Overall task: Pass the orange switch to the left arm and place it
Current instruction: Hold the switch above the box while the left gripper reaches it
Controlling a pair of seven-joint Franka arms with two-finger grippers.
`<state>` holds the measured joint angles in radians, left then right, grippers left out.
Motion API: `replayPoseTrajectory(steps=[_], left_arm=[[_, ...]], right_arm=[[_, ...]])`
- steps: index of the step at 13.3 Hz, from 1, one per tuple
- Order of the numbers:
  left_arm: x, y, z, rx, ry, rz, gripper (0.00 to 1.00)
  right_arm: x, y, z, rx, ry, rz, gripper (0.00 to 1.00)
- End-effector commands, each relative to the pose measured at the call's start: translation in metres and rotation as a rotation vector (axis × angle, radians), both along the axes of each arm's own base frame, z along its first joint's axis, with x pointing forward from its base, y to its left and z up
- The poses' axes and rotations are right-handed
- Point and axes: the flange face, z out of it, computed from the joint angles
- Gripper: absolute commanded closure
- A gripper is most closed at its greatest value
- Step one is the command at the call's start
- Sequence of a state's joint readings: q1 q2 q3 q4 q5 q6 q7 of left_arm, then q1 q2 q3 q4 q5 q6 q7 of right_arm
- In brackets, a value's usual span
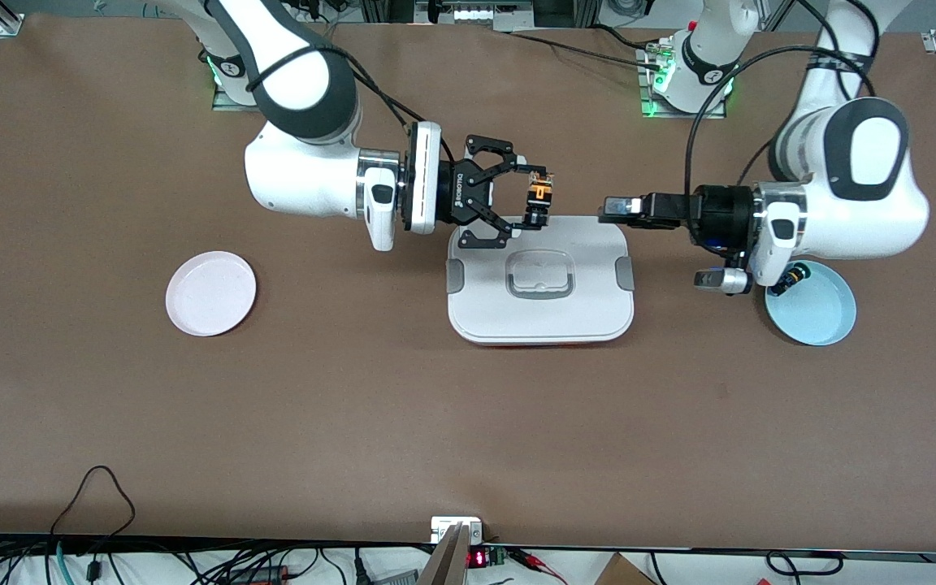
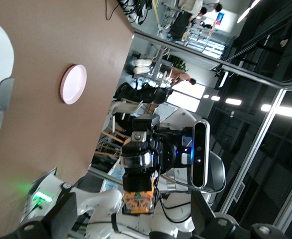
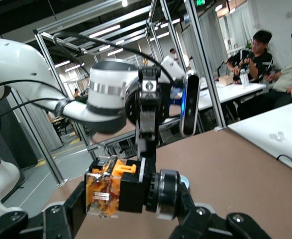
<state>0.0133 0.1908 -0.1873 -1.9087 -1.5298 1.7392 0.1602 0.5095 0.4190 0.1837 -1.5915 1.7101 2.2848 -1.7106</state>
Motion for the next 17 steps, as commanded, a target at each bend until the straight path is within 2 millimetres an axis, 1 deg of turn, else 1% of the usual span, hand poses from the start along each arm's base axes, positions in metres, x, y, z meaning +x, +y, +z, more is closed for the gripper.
replayPoseTrajectory(steps=[1, 2, 4, 5, 6, 7, 8, 9, 10, 11, 12, 15, 16, 17], left_arm=[[-0.025, -0.019, -0.007, -0.031, -0.003, 0.063, 0.01], [-0.029, -0.023, -0.011, -0.048, -0.009, 0.064, 0.02], [-0.030, -0.027, -0.011, -0.062, -0.017, 0.067, 0.03], [-0.029, -0.028, -0.011, -0.073, -0.026, 0.075, 0.07], [-0.030, -0.030, -0.012, -0.075, -0.042, 0.071, 0.14], [-0.034, -0.042, -0.012, -0.078, -0.045, 0.052, 0.24], [-0.037, -0.050, -0.012, -0.078, -0.043, 0.056, 0.30], [-0.037, -0.054, -0.012, -0.072, -0.042, 0.065, 0.33], [-0.040, -0.061, -0.013, -0.074, -0.045, 0.055, 0.43], [-0.040, -0.060, -0.013, -0.073, -0.044, 0.056, 0.52], [-0.039, -0.059, -0.013, -0.074, -0.045, 0.058, 0.57], [-0.039, -0.057, -0.013, -0.076, -0.042, 0.059, 0.62], [-0.038, -0.056, -0.012, -0.078, -0.042, 0.058, 0.69], [-0.038, -0.056, -0.012, -0.078, -0.041, 0.058, 0.71]], right_arm=[[0.001, 0.002, -0.005, 0.043, -0.037, -0.018, 0.83], [0.001, 0.002, -0.005, 0.046, -0.036, -0.018, 0.83], [-0.001, 0.005, -0.006, 0.055, -0.028, -0.018, 0.83], [-0.001, 0.005, -0.006, 0.058, -0.031, -0.020, 0.83], [-0.002, 0.006, -0.006, 0.057, -0.032, -0.018, 0.83], [-0.002, 0.006, -0.006, 0.058, -0.030, -0.017, 0.83], [-0.006, 0.011, -0.006, 0.059, -0.030, -0.009, 0.83], [-0.007, 0.012, -0.006, 0.059, -0.029, -0.007, 0.83], [-0.008, 0.012, -0.007, 0.058, -0.026, -0.007, 0.83], [-0.008, 0.013, -0.007, 0.058, -0.028, -0.005, 0.83], [-0.008, 0.013, -0.007, 0.058, -0.028, -0.005, 0.83], [-0.008, 0.013, -0.007, 0.057, -0.028, -0.006, 0.83], [-0.008, 0.013, -0.007, 0.057, -0.026, -0.006, 0.83], [-0.008, 0.013, -0.007, 0.057, -0.026, -0.006, 0.83]])
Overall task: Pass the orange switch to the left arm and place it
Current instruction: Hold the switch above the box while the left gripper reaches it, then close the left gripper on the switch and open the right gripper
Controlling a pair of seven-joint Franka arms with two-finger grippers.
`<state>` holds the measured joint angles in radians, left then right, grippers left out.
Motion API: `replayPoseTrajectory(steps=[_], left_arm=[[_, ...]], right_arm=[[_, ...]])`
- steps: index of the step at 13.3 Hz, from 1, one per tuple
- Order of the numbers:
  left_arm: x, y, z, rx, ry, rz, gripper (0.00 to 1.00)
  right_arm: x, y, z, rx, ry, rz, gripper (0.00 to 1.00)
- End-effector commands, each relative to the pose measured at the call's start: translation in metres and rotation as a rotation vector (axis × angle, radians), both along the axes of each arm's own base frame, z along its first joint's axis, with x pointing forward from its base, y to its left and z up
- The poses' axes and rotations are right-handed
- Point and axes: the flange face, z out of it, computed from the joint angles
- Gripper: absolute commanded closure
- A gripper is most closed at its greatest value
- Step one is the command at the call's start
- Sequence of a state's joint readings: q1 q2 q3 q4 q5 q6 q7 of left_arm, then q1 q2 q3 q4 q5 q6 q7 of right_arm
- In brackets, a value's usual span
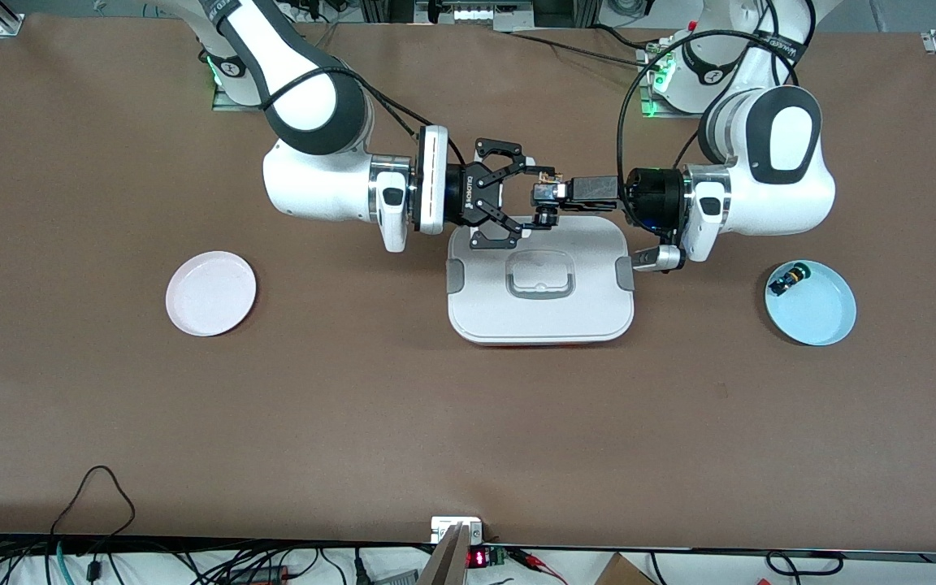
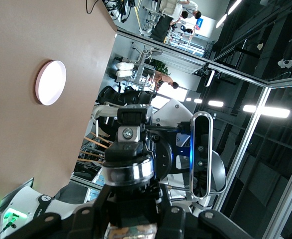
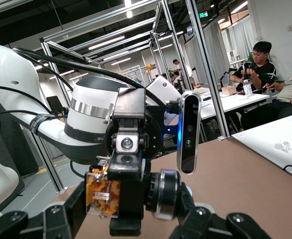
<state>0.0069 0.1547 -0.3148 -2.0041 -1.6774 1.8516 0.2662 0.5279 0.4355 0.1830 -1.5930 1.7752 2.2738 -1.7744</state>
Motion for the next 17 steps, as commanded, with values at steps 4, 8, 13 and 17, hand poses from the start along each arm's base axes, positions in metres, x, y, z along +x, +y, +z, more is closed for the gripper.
replayPoseTrajectory(steps=[4, 8, 13, 17], left_arm=[[-0.004, 0.005, 0.002, -0.016, -0.019, 0.024, 0.74], [-0.004, 0.005, 0.005, -0.024, 0.010, 0.013, 0.73], [0.005, 0.019, 0.012, 0.121, -0.079, -0.062, 0.73], [0.023, 0.048, 0.017, 0.432, -0.255, -0.295, 0.74]], right_arm=[[0.000, 0.000, 0.005, 0.033, 0.006, -0.024, 0.01], [0.001, -0.002, 0.008, 0.049, 0.018, -0.039, 0.00], [0.029, -0.054, 0.015, 0.073, 0.017, -0.073, 0.00], [0.052, -0.123, -0.006, 0.074, 0.039, -0.057, 0.00]])
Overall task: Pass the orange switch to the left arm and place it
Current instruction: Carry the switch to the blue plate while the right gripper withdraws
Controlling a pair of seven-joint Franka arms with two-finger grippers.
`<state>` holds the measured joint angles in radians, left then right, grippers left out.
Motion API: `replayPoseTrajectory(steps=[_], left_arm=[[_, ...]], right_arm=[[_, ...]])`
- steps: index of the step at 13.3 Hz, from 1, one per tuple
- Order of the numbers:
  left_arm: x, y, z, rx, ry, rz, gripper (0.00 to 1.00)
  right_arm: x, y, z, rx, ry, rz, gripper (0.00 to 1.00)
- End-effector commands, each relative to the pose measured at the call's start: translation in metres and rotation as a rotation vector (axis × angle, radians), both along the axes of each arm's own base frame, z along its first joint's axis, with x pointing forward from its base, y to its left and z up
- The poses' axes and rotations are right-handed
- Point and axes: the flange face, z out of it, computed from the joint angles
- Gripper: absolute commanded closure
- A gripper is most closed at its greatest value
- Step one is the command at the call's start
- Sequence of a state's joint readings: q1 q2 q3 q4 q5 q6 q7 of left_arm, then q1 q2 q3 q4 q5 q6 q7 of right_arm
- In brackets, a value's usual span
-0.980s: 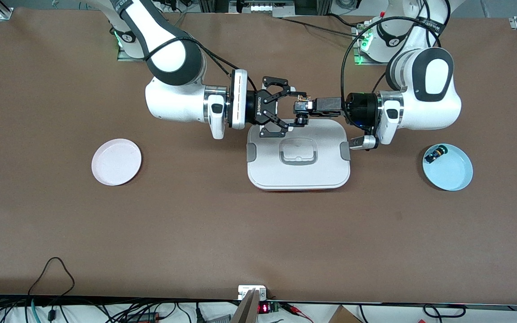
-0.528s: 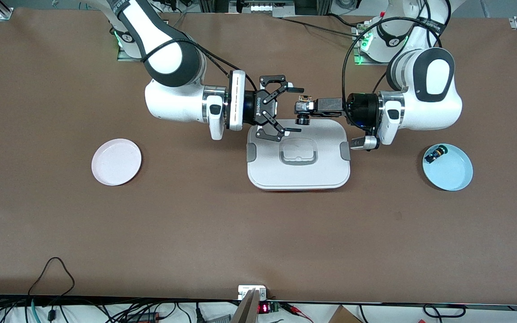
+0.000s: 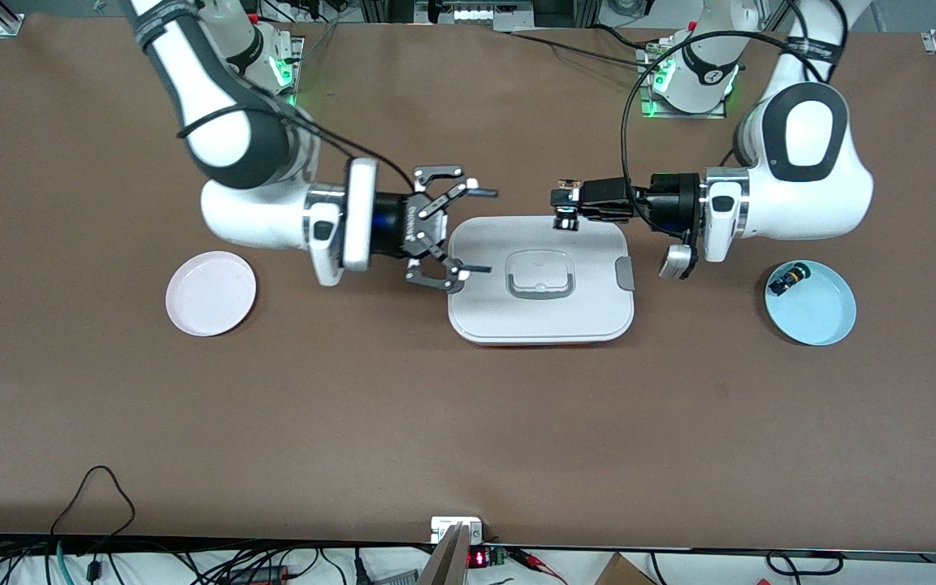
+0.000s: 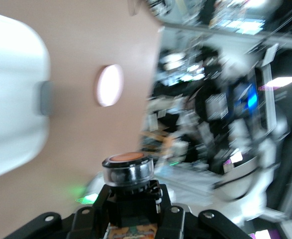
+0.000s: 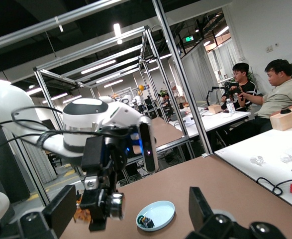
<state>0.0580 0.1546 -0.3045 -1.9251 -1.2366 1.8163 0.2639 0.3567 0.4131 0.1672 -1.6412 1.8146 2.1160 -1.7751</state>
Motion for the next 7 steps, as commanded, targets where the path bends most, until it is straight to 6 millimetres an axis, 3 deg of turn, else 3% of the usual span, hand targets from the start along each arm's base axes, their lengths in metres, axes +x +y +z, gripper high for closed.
replayPoseTrajectory(steps=[1, 3, 5, 7], left_arm=[[0.019, 0.023, 0.009, 0.194, -0.102, -0.167, 0.74], [0.022, 0.039, 0.007, 0.305, -0.189, -0.282, 0.74], [0.025, 0.078, -0.019, 0.393, -0.302, -0.443, 0.74], [0.030, 0.119, -0.038, 0.515, -0.402, -0.611, 0.75]], right_arm=[[0.005, -0.057, -0.011, -0.044, -0.005, 0.007, 0.00], [0.020, -0.109, -0.021, -0.100, 0.028, 0.027, 0.00], [0.034, -0.160, -0.022, -0.179, 0.086, 0.008, 0.00], [0.036, -0.178, -0.016, -0.191, 0.256, -0.033, 0.00]])
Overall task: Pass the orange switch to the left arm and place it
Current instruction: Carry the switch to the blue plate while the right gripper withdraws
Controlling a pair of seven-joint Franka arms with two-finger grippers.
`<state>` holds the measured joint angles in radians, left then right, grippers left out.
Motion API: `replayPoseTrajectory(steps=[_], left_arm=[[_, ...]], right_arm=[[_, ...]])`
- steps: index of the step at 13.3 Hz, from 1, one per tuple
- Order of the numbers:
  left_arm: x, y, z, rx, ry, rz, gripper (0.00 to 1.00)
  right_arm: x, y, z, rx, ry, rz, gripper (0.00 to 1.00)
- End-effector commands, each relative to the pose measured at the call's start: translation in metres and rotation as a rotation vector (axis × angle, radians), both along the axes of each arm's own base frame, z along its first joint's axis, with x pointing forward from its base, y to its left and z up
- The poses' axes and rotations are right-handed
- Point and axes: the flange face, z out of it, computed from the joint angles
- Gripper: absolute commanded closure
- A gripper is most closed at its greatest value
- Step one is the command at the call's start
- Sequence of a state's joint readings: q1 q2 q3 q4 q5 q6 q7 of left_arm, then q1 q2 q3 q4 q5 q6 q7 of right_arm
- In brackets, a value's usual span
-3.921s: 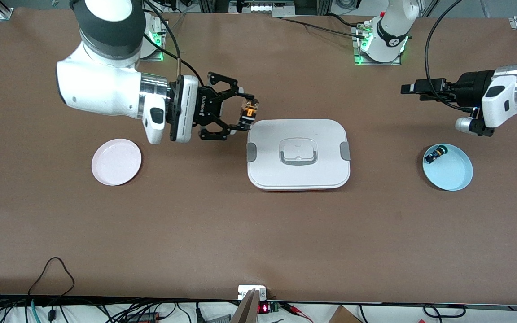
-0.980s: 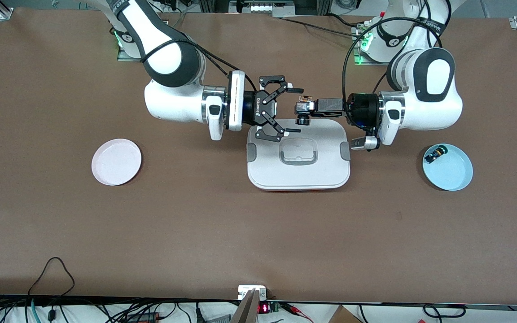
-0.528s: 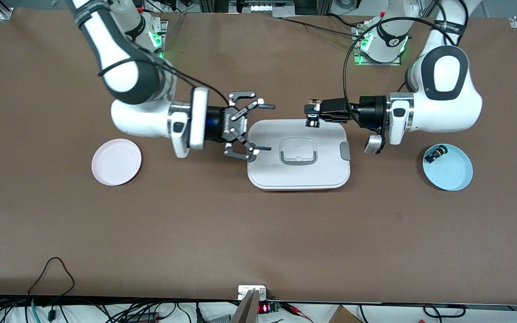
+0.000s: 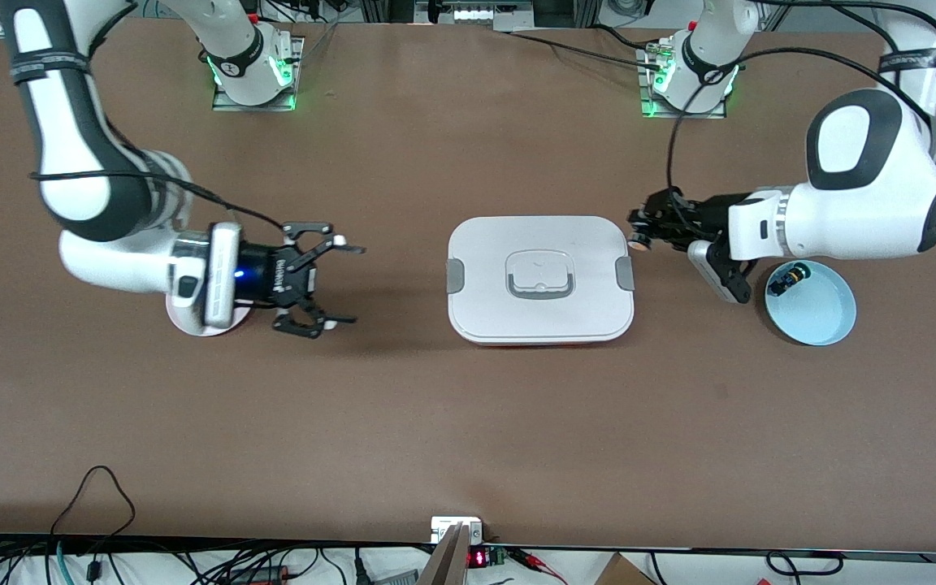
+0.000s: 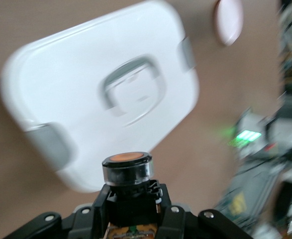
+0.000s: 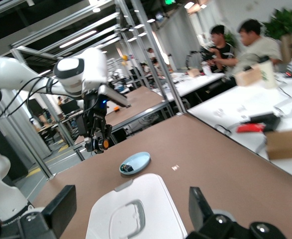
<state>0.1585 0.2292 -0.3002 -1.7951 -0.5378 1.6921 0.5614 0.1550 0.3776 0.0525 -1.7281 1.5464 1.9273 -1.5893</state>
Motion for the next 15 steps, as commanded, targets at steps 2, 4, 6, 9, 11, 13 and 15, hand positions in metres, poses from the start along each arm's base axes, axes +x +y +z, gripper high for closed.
replayPoseTrajectory(steps=[2, 4, 6, 9, 11, 13, 15], left_arm=[[0.010, 0.058, -0.017, 0.226, -0.106, -0.286, 0.75], [0.012, 0.084, -0.028, 0.390, -0.119, -0.404, 0.77], [0.013, 0.104, -0.039, 0.485, -0.127, -0.520, 0.78], [0.018, 0.141, -0.082, 0.503, -0.190, -0.730, 0.73], [0.013, 0.175, -0.109, 0.513, -0.279, -0.826, 0.73], [0.005, 0.222, -0.128, 0.481, -0.347, -0.870, 0.72], [0.011, 0.240, -0.145, 0.467, -0.432, -0.972, 0.72]], right_arm=[[-0.012, -0.002, 0.017, -0.055, 0.345, -0.056, 0.00], [-0.014, -0.003, 0.027, -0.065, 0.599, -0.125, 0.00], [-0.021, -0.008, 0.046, -0.204, 0.739, -0.176, 0.00], [-0.024, -0.020, 0.064, -0.421, 0.891, -0.300, 0.00], [-0.029, -0.027, 0.074, -0.633, 0.930, -0.387, 0.00], [-0.036, -0.033, 0.082, -0.878, 1.002, -0.530, 0.00], [-0.050, -0.036, 0.070, -1.175, 0.995, -0.646, 0.00]])
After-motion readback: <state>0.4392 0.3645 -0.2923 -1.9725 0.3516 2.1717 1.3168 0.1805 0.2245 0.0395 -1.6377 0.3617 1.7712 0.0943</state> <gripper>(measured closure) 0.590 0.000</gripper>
